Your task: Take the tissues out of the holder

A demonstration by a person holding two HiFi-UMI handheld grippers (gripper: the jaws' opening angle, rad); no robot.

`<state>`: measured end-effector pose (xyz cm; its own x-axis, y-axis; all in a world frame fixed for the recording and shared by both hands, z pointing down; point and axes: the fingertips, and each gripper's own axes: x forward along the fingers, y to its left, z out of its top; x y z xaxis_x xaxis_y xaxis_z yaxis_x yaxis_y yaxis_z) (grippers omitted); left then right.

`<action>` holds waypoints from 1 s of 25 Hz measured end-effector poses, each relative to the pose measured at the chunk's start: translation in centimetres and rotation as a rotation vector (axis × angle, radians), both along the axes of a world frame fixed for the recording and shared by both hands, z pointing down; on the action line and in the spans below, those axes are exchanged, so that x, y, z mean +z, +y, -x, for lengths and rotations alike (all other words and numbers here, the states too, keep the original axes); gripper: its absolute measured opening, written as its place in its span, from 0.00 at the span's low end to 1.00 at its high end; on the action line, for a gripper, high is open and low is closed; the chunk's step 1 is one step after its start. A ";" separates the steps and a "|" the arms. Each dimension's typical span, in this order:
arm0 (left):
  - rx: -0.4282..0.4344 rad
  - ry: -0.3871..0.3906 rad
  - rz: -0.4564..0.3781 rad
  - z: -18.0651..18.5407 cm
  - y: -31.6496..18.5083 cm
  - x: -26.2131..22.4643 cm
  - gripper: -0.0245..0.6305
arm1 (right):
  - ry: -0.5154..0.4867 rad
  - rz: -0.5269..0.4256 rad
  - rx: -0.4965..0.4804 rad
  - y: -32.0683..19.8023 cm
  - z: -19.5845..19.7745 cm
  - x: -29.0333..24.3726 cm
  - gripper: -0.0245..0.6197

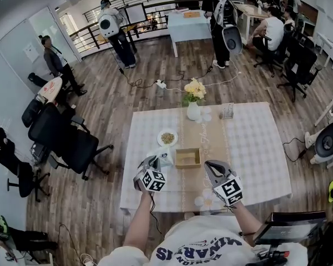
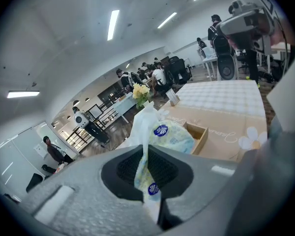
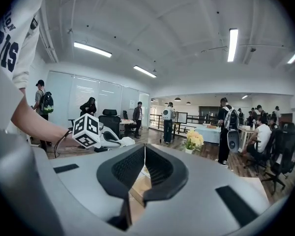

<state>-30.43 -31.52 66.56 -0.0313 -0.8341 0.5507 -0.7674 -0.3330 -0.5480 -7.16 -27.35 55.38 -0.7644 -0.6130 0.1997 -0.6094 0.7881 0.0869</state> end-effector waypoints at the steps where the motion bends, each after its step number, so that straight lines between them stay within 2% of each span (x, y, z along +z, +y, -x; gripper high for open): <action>1: -0.007 -0.003 0.000 0.3 0.0 0.8 0.07 | 0.002 0.000 -0.003 0.0 0.1 0.1 0.05; 18: -0.085 -0.008 0.079 3.5 1.1 13.8 0.07 | 0.036 0.000 -0.005 -0.1 0.7 1.1 0.05; 25: -0.126 0.042 0.125 3.9 2.4 18.5 0.07 | 0.052 0.008 -0.023 0.3 1.2 1.3 0.05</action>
<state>-34.34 -29.07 85.03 -0.1058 -0.7501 0.6528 -0.8288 -0.2962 -0.4747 -8.33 -27.00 56.69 -0.7669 -0.5935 0.2443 -0.5858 0.8028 0.1113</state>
